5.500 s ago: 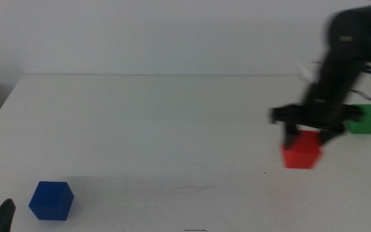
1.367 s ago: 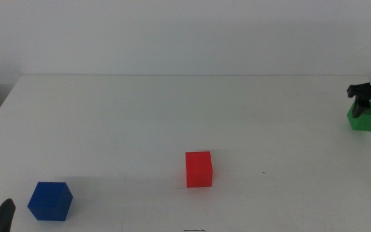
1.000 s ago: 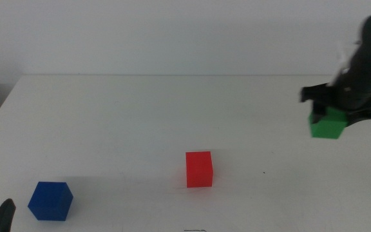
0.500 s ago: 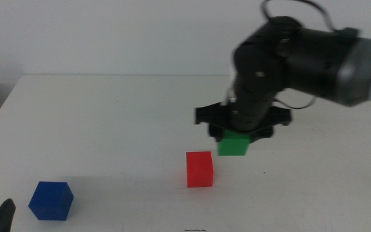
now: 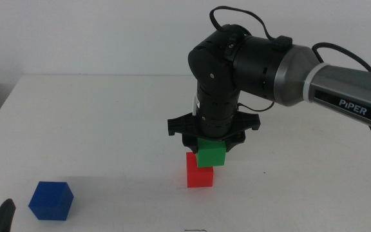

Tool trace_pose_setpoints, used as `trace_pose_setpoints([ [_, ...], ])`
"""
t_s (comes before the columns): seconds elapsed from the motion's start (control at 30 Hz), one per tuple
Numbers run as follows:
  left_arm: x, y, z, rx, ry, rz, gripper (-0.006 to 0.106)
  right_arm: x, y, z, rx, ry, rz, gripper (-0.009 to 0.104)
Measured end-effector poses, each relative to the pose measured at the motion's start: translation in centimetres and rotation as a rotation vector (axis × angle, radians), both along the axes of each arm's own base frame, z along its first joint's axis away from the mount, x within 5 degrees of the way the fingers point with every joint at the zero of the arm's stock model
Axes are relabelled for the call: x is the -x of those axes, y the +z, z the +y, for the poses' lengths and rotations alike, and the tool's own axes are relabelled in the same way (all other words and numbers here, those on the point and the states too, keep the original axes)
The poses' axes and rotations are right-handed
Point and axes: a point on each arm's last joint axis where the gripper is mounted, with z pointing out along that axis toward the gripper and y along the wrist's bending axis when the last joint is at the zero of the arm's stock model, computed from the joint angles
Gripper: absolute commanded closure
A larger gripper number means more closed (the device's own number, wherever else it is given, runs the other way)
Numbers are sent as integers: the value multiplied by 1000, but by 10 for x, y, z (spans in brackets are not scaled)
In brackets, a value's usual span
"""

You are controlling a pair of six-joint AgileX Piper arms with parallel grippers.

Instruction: Stack red cubes first, then green, then blue cubes in a specific spot.

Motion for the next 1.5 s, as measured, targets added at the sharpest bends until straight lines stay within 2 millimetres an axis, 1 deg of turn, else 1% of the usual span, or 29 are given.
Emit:
trace_pose_setpoints([
  [0.2, 0, 0, 0, 0, 0, 0, 7, 0, 1, 2, -18, 2, -3, 96],
  [0.37, 0, 0, 0, 0, 0, 0, 7, 2, 0, 8, -50, 15, 5, 96],
  [0.57, 0, 0, 0, 0, 0, 0, 7, 1, -1, 9, -57, 18, -1, 96],
  [0.8, 0, 0, 0, 0, 0, 0, 7, -1, -15, 12, -37, 17, 19, 96],
  [1.0, 0, 0, 0, 0, 0, 0, 7, -3, -16, 13, -34, 17, 21, 95],
  [1.03, 0, 0, 0, 0, 0, 0, 7, -3, -16, 13, -34, 17, 21, 87],
  [1.07, 0, 0, 0, 0, 0, 0, 7, -3, -17, 13, -35, 17, 21, 31],
  [1.1, 0, 0, 0, 0, 0, 0, 7, -3, -18, 13, -35, 18, 21, 27],
  [1.17, 0, 0, 0, 0, 0, 0, 7, -4, -21, 14, -32, 18, 24, 11],
  [1.23, 0, 0, 0, 0, 0, 0, 7, -5, -22, 15, -31, 20, 19, 1],
  [1.3, 0, 0, 0, 0, 0, 0, 7, -6, -22, 15, -30, 26, 11, 1],
  [1.37, 0, 0, 0, 0, 0, 0, 7, -3, -16, 14, -34, 38, 2, 1],
  [1.43, 0, 0, 0, 0, 0, 0, 7, 2, 1, 11, -48, 61, -19, 1],
  [1.5, 0, 0, 0, 0, 0, 0, 7, 12, 28, 4, -62, 101, -61, 1],
])
